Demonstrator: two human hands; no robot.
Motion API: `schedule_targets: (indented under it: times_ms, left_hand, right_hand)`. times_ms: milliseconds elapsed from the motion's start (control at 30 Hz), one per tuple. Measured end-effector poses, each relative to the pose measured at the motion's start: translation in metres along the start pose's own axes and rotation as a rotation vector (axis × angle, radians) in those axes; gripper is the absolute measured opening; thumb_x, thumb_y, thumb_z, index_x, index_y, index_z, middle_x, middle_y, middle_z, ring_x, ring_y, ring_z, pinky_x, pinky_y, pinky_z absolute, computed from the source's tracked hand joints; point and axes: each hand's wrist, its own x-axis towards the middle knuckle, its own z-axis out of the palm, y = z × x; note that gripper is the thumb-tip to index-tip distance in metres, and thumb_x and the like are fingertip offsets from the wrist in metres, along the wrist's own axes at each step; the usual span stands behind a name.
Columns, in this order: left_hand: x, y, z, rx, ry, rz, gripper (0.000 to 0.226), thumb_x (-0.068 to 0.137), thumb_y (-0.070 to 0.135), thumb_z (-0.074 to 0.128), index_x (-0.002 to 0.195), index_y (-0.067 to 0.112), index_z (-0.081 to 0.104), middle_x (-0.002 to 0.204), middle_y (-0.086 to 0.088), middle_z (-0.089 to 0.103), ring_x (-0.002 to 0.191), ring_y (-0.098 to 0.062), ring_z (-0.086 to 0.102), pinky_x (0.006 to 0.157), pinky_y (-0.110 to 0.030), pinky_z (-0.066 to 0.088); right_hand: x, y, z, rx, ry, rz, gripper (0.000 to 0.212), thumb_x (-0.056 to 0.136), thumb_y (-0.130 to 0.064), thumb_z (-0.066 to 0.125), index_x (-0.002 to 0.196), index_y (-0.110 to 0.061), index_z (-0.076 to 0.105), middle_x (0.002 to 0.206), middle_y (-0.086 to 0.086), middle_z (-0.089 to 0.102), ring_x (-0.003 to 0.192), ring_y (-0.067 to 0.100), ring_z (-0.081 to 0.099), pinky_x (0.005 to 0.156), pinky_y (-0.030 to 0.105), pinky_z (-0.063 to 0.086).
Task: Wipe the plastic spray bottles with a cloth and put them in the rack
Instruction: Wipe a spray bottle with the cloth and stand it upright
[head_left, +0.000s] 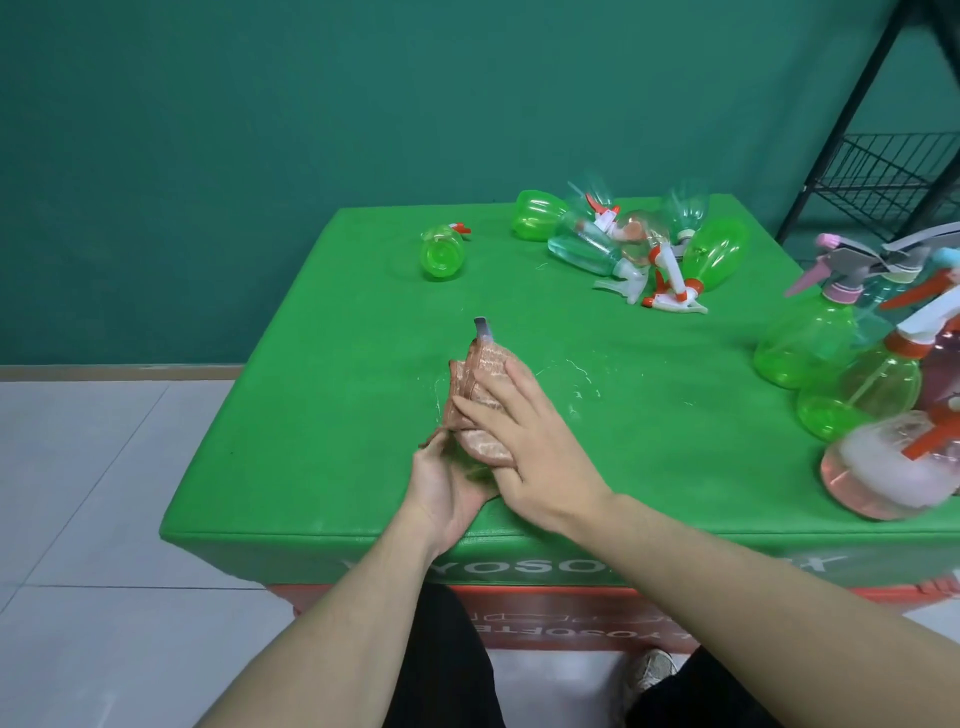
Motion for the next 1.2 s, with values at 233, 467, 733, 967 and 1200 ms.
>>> schedule_targets:
  times_ms: [233,467,733,967,1200]
  left_hand:
    - [-0.005,0.0,0.002,0.092,0.031,-0.078,0.068,0.101,0.062,0.036,0.09,0.016,0.084,0.103,-0.014,0.076,0.089,-0.026,0.075,0.079,-0.039,0.062]
    - [-0.007,-0.002,0.006,0.082,0.051,-0.045,0.041,0.101,0.039,0.045,0.097,0.01,0.075,0.092,-0.015,0.076,0.077,-0.026,0.075,0.066,-0.037,0.064]
    - [-0.001,-0.001,0.01,0.031,0.02,0.02,0.037,0.105,0.036,0.039,0.129,0.02,0.063,0.13,-0.01,0.069,0.113,-0.02,0.07,0.084,-0.034,0.06]
    - [0.002,0.001,0.006,0.157,0.008,-0.05,0.05,0.104,0.049,0.04,0.134,0.016,0.061,0.129,-0.018,0.068,0.118,-0.032,0.066,0.094,-0.056,0.055]
    - [0.002,0.0,0.006,0.13,0.025,-0.05,0.048,0.105,0.048,0.038,0.131,0.016,0.061,0.125,-0.017,0.07,0.115,-0.032,0.068,0.09,-0.054,0.056]
  right_hand:
    - [-0.036,0.006,0.018,-0.221,0.001,-0.261,0.074,0.082,-0.027,0.05,0.155,-0.027,0.034,0.167,0.002,0.023,0.157,0.033,0.003,0.125,0.058,0.009]
    - [-0.033,0.003,0.013,-0.213,0.038,-0.264,0.075,0.078,-0.027,0.056,0.151,-0.03,0.042,0.164,0.003,0.028,0.156,0.034,0.01,0.124,0.059,0.013]
    - [0.015,-0.016,-0.004,-0.101,0.0,0.003,0.071,0.078,-0.037,0.036,0.146,-0.03,0.053,0.159,0.004,0.04,0.151,0.032,0.022,0.124,0.055,0.016]
    - [0.048,-0.012,-0.011,0.15,-0.03,0.271,0.057,0.095,-0.032,0.037,0.151,-0.033,0.045,0.168,-0.001,0.021,0.154,0.019,0.017,0.128,0.04,0.011]
    - [0.037,-0.013,-0.009,0.248,0.009,0.292,0.055,0.098,-0.025,0.036,0.152,-0.026,0.046,0.167,0.001,0.024,0.154,0.015,0.017,0.127,0.031,0.006]
